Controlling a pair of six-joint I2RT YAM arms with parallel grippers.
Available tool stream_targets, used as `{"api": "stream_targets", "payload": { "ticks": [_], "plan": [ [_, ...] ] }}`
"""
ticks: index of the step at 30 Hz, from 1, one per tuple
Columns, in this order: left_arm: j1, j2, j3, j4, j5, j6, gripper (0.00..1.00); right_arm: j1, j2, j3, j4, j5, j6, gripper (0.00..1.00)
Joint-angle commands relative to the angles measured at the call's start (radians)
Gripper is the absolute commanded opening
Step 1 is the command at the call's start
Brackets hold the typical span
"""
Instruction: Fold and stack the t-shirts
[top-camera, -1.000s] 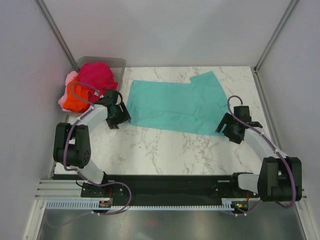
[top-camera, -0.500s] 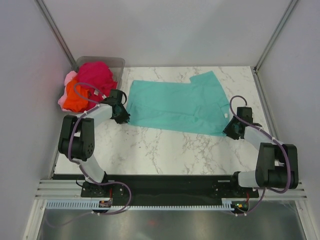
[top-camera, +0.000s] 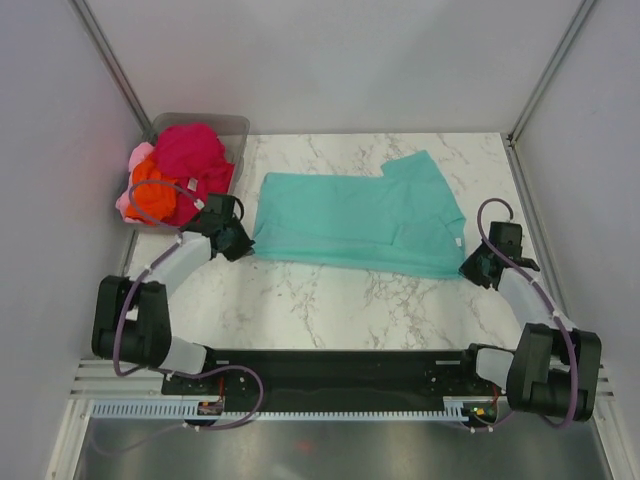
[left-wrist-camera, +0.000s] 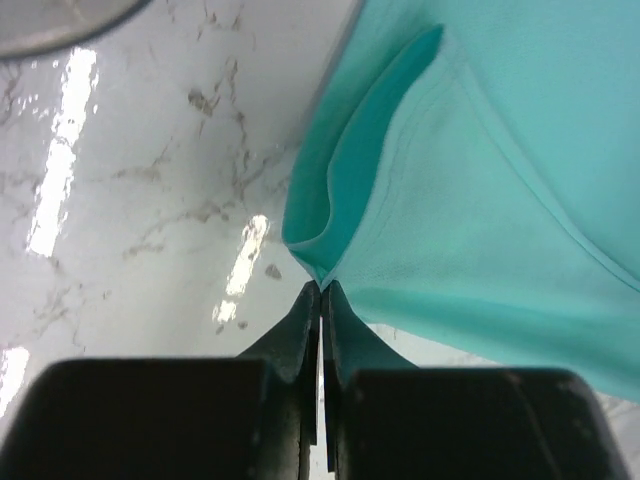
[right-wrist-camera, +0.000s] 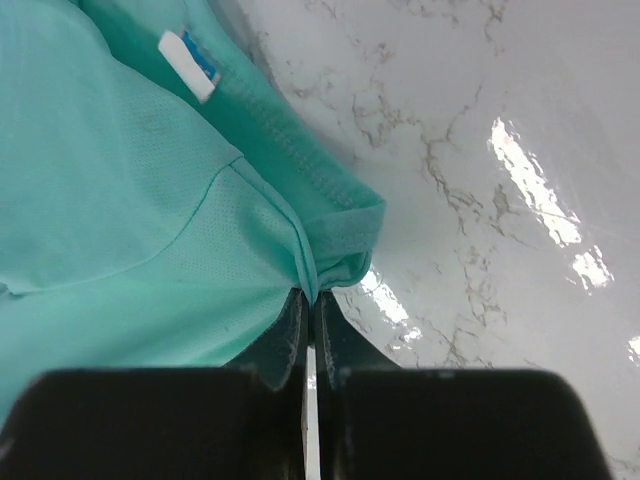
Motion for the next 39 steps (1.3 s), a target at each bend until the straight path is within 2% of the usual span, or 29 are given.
{"api": "stream_targets", "payload": {
  "ticks": [1,6,7,8,10,11,12,14,15,17,18,19,22,23,25,26,27,32,34,37,39],
  "plan": [
    [0.003,-0.153,-0.097,-0.050,0.035,-0.022,0.02,-0.017,-0.083,0.001,-0.103,0.066,0.022,0.04],
    [0.000,-0.396,-0.260,-0.077,0.141,-0.091,0.04,-0.020,-0.161,-0.034,-0.181,0.051,0.086,0.09],
    [0.000,-0.424,-0.305,-0.082,0.158,-0.099,0.07,-0.020,-0.172,-0.037,-0.192,0.042,0.096,0.10],
    [-0.001,-0.456,-0.324,-0.098,0.184,-0.110,0.16,-0.020,-0.202,-0.042,-0.207,0.029,0.100,0.16],
    [-0.002,-0.533,-0.362,-0.120,0.219,-0.111,0.38,-0.020,-0.238,-0.051,-0.220,0.019,0.109,0.41],
    [-0.002,-0.559,-0.370,-0.146,0.251,-0.116,0.54,-0.020,-0.271,-0.050,-0.230,0.020,0.111,0.63],
    [-0.005,-0.582,-0.370,-0.158,0.267,-0.119,0.60,-0.020,-0.288,-0.044,-0.258,0.022,0.113,0.73],
    [-0.006,-0.650,-0.331,-0.195,0.299,-0.120,0.68,-0.020,-0.330,-0.007,-0.275,0.020,0.117,0.80],
    [-0.008,-0.682,-0.271,-0.233,0.330,-0.114,0.69,-0.020,-0.337,0.037,-0.284,0.020,0.116,0.80],
    [-0.008,-0.690,-0.190,-0.260,0.373,-0.038,0.70,-0.019,-0.348,0.088,-0.255,-0.036,0.105,0.81],
    [-0.008,-0.685,-0.091,-0.320,0.367,0.000,0.70,-0.020,-0.345,0.134,-0.229,-0.059,0.099,0.82],
    [-0.008,-0.661,-0.041,-0.351,0.358,0.092,0.70,-0.020,-0.334,0.156,-0.195,-0.079,0.093,0.82],
    [-0.008,-0.627,0.082,-0.445,0.284,0.238,0.70,0.006,-0.203,0.261,-0.059,-0.143,0.045,0.85],
    [-0.006,-0.627,0.090,-0.451,0.237,0.257,0.69,0.024,-0.072,0.304,-0.033,-0.130,0.031,0.84],
    [-0.008,-0.635,0.079,-0.441,0.221,0.295,0.69,0.088,0.087,0.477,-0.025,-0.109,-0.042,0.84],
    [-0.006,-0.639,0.070,-0.435,0.224,0.307,0.68,0.107,0.241,0.545,-0.028,-0.097,-0.062,0.84],
    [-0.012,-0.651,0.047,-0.422,0.200,0.309,0.67,0.122,0.314,0.673,-0.031,-0.087,-0.099,0.83],
    [-0.014,-0.704,0.000,-0.389,0.163,0.239,0.66,0.176,0.732,1.031,-0.008,-0.028,-0.170,0.83],
    [-0.015,-0.753,-0.049,-0.355,0.169,0.220,0.65,0.210,0.843,1.215,-0.014,-0.012,-0.203,0.83],
    [-0.014,-0.814,-0.086,-0.298,0.192,0.234,0.65,0.217,1.107,1.467,-0.051,0.011,-0.229,0.82],
    [-0.014,-0.834,-0.097,-0.284,0.175,0.229,0.65,0.220,1.201,1.635,-0.072,0.011,-0.246,0.82]
  ]
}}
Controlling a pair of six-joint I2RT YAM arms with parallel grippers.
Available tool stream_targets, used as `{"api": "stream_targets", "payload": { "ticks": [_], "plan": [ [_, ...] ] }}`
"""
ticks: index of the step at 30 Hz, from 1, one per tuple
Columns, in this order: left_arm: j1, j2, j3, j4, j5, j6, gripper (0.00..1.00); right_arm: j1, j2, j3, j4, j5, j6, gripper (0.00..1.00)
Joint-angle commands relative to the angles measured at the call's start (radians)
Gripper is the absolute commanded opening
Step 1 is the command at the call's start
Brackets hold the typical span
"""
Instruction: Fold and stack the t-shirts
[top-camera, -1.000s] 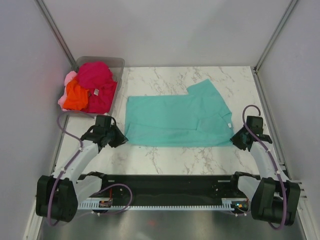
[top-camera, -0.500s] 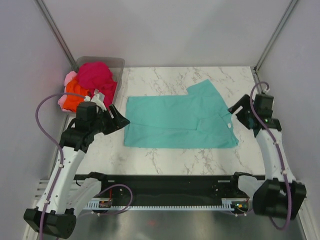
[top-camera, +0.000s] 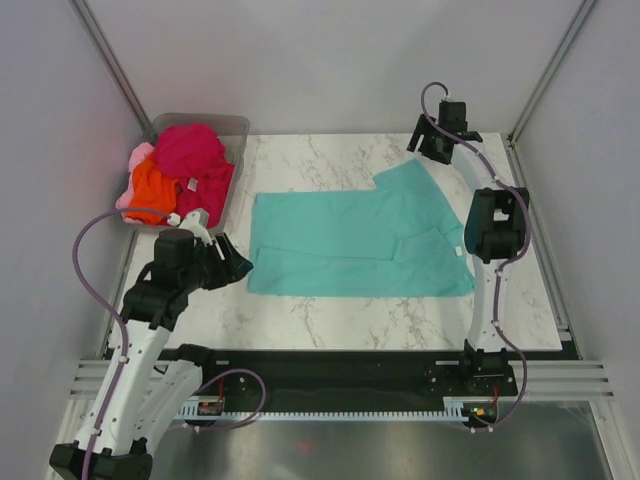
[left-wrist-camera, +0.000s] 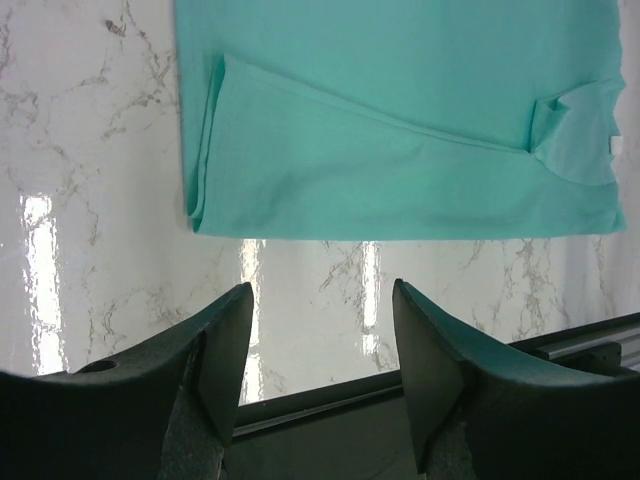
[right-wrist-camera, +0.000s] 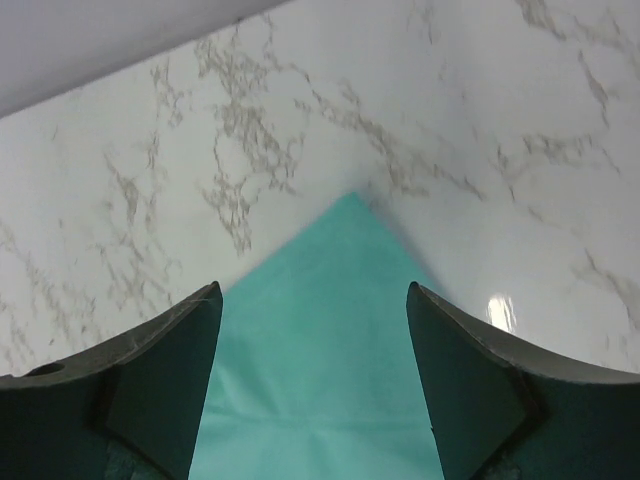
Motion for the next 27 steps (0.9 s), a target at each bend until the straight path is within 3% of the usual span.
{"api": "stream_targets", "payload": {
  "ticks": [1,4,8,14,17,21,27],
  "plan": [
    [-0.002,-0.046,-0.009,0.081,-0.023,0.022,0.65,0.012,0.153,0.260,-0.037,0.056,-0.077,0.82],
    [-0.004,-0.038,-0.007,0.080,-0.014,0.023,0.65,0.026,0.309,0.406,-0.074,0.088,-0.112,0.81],
    [-0.004,-0.032,-0.009,0.078,-0.008,0.023,0.64,0.031,0.331,0.373,-0.047,0.128,-0.132,0.76],
    [-0.004,-0.020,-0.009,0.078,-0.029,0.020,0.64,0.041,0.288,0.227,-0.004,0.114,-0.131,0.43],
    [-0.004,0.026,0.007,0.081,-0.113,0.022,0.62,0.048,0.253,0.167,0.025,0.097,-0.129,0.22],
    [-0.004,0.274,0.134,0.089,-0.208,0.036,0.59,0.048,0.222,0.130,0.042,0.099,-0.140,0.01],
    [-0.030,0.760,0.463,0.148,-0.304,0.031,0.57,0.046,0.132,0.029,0.065,0.151,-0.171,0.00]
  ]
}}
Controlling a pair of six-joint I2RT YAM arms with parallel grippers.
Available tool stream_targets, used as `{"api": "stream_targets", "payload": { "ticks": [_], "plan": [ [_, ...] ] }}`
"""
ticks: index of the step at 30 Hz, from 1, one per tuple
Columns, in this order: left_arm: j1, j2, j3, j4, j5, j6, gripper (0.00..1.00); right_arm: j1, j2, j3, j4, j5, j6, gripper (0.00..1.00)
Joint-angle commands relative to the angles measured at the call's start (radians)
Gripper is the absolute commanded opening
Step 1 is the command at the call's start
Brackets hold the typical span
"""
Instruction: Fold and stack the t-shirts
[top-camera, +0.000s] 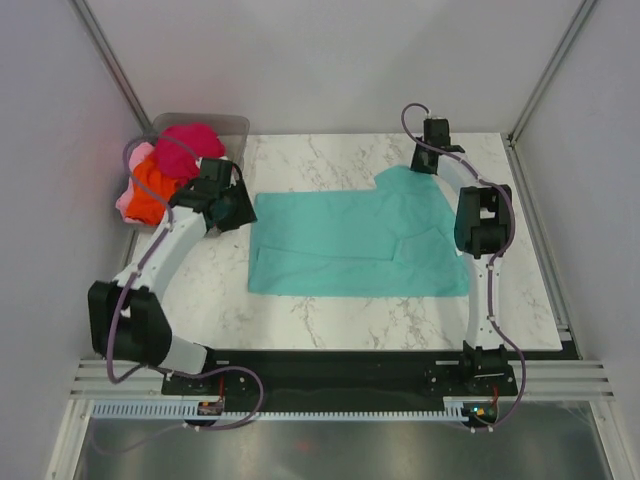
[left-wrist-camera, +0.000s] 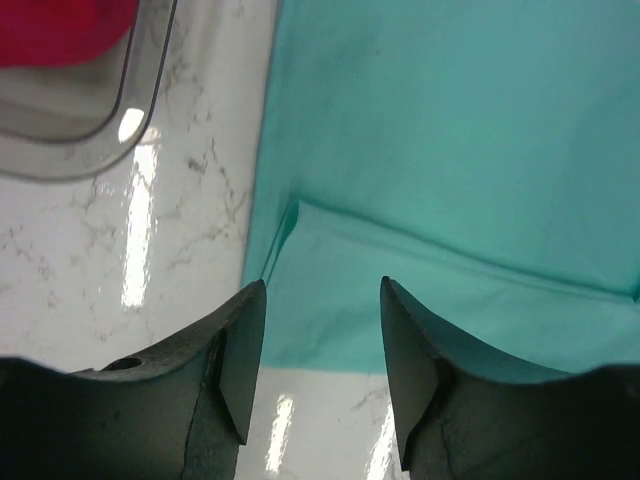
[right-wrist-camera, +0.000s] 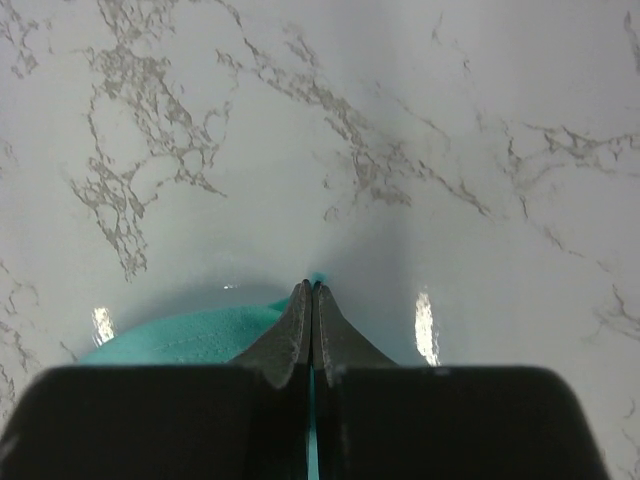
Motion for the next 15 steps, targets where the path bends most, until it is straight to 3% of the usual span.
{"api": "stream_targets", "payload": {
  "ticks": [1,2,8,11,15],
  "plan": [
    [-0.011,0.183,0.183,0.079,-0.110,0.043,0.57,0.002,-0.101,-0.070,-0.006,0.028,-0.026,0.00],
    [-0.006,0.313,0.297,0.071,-0.121,0.057,0.57,0.002,-0.112,-0.100,0.006,0.024,-0.020,0.00],
    [0.013,0.704,0.664,0.043,-0.082,0.137,0.58,-0.012,-0.186,-0.235,0.044,0.016,-0.006,0.00],
    [0.014,0.869,0.819,-0.007,-0.101,0.182,0.58,-0.022,-0.191,-0.274,0.060,-0.045,0.012,0.00],
    [0.028,0.963,0.909,-0.027,-0.119,0.183,0.59,-0.029,-0.201,-0.317,0.075,-0.073,0.029,0.00]
  ]
}}
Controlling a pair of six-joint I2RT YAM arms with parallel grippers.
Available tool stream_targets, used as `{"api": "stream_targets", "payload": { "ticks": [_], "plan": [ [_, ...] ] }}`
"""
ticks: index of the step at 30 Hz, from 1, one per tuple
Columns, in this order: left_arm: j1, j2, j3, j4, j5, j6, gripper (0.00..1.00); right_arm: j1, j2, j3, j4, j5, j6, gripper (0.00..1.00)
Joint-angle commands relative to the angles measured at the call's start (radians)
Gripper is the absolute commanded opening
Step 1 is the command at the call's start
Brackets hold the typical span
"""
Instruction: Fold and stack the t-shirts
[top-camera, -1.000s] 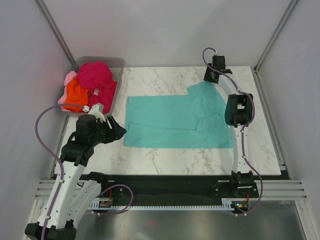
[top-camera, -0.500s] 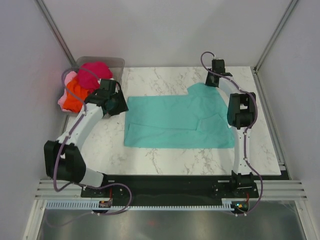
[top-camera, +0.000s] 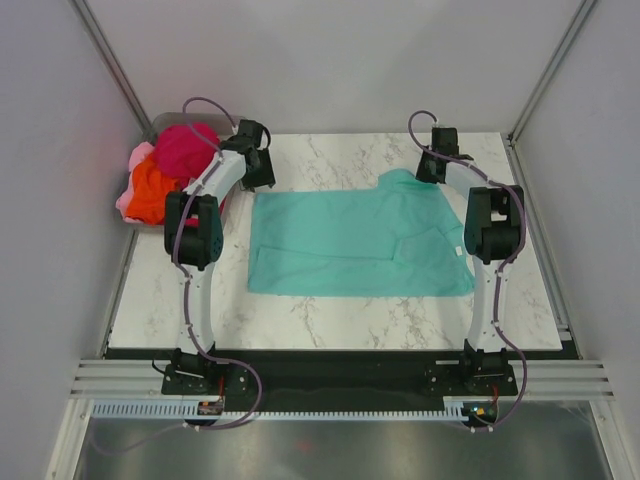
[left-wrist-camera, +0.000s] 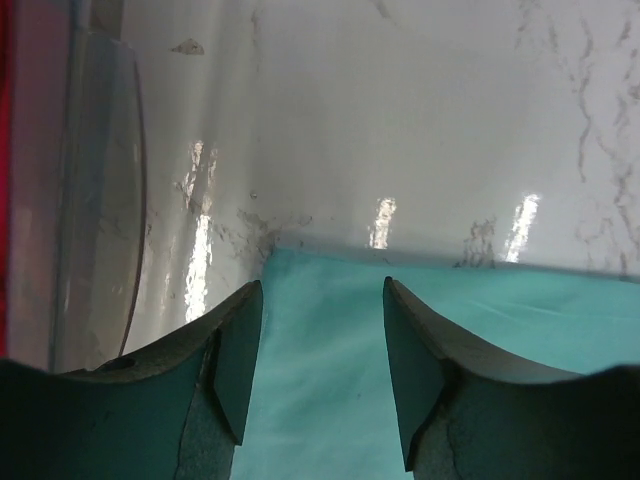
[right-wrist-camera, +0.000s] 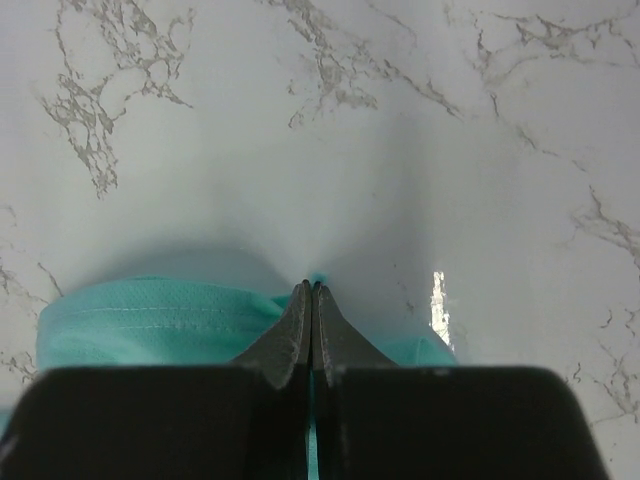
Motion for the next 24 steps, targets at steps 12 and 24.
{"api": "stream_targets", "payload": {
  "ticks": [12,24],
  "plan": [
    [0.006,0.073,0.009,-0.063,-0.099,-0.022,0.60,-0.019,-0.068,-0.102,0.029,-0.077,0.032,0.00],
    [0.000,0.136,0.049,-0.057,-0.091,-0.048,0.34,-0.050,-0.114,-0.152,0.047,-0.107,0.040,0.00]
  ]
}}
